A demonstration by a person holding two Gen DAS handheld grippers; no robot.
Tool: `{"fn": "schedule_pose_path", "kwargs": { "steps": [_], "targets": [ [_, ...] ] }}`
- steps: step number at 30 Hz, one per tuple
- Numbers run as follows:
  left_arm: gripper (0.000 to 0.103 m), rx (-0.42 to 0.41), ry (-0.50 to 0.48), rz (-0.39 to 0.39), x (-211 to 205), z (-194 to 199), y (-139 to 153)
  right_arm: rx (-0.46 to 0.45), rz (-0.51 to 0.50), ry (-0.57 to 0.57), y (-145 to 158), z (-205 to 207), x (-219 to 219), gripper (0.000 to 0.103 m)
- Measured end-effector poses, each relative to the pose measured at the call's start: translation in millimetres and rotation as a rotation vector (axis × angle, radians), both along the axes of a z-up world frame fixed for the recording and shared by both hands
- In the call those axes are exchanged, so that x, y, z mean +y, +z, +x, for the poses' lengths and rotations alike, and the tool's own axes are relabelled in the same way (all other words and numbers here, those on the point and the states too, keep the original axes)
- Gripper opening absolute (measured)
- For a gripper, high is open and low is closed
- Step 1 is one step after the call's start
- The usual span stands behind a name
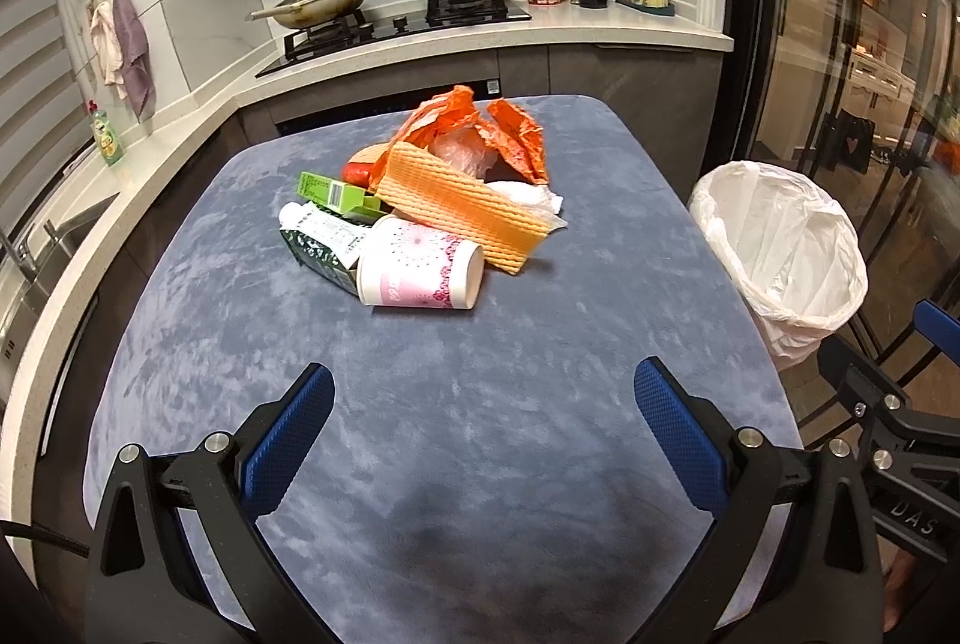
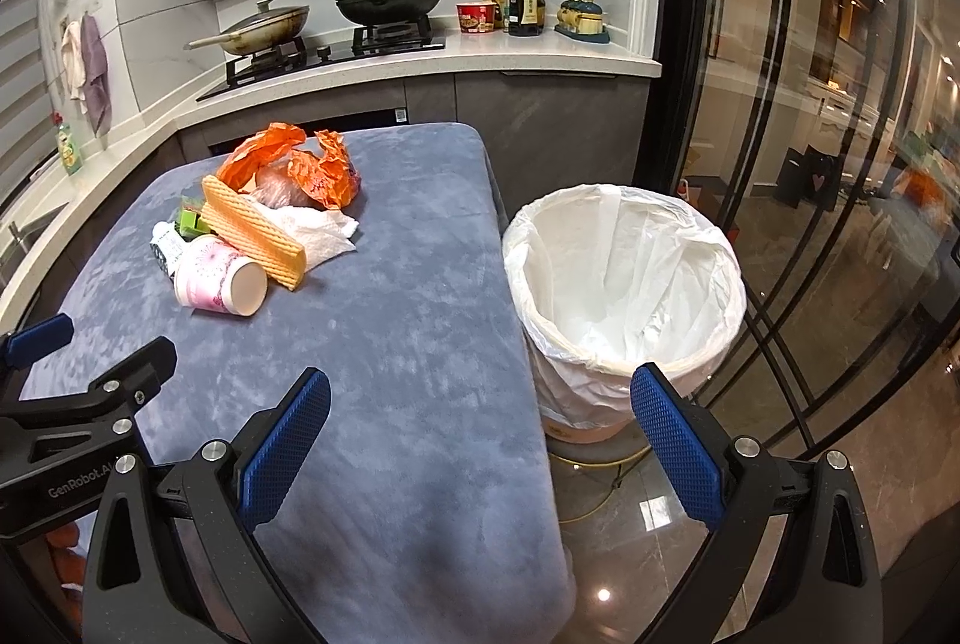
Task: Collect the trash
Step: 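Grasp the yellow foam net with the right tool while the left tool grasps the green milk carton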
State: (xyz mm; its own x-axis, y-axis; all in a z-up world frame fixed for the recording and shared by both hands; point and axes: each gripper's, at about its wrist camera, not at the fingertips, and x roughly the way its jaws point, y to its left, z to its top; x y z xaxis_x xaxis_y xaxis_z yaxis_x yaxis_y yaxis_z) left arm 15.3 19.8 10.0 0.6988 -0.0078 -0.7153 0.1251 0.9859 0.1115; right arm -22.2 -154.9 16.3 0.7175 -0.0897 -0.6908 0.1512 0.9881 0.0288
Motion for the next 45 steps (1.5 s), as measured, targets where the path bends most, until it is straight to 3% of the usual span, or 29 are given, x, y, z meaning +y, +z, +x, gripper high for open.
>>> {"fn": "schedule_pose_path", "kwargs": {
  "steps": [9,17,24,33,35,37,40,45],
  "targets": [
    [0.096,-0.007,0.069,-0.034,39,29,-7,-0.038,0.012,0.076,0,41,29,0.096],
    [0.096,0.029,0.126,-0.060,77,69,-26,-0.035,0.084,0.148,-16,108,61,0.096],
    [0.096,0.050,0.170,-0.076,110,107,-44,0.012,0.079,0.203,-40,159,94,0.086],
    [0.096,0.084,0.221,-0.136,140,149,-58,0.067,0.089,0.246,-65,195,115,0.063],
    [0.096,0.086,0.227,-0.150,142,156,-59,0.076,0.087,0.262,-69,198,119,0.053],
    [0.096,0.090,0.234,-0.164,144,165,-62,0.086,0.088,0.274,-72,199,122,0.037],
    [0.096,0.108,0.240,-0.181,143,176,-68,0.091,0.097,0.285,-76,199,123,0.023],
    [0.096,0.128,0.259,-0.228,142,191,-75,0.082,0.094,0.291,-75,196,124,0.016]
  ]
}}
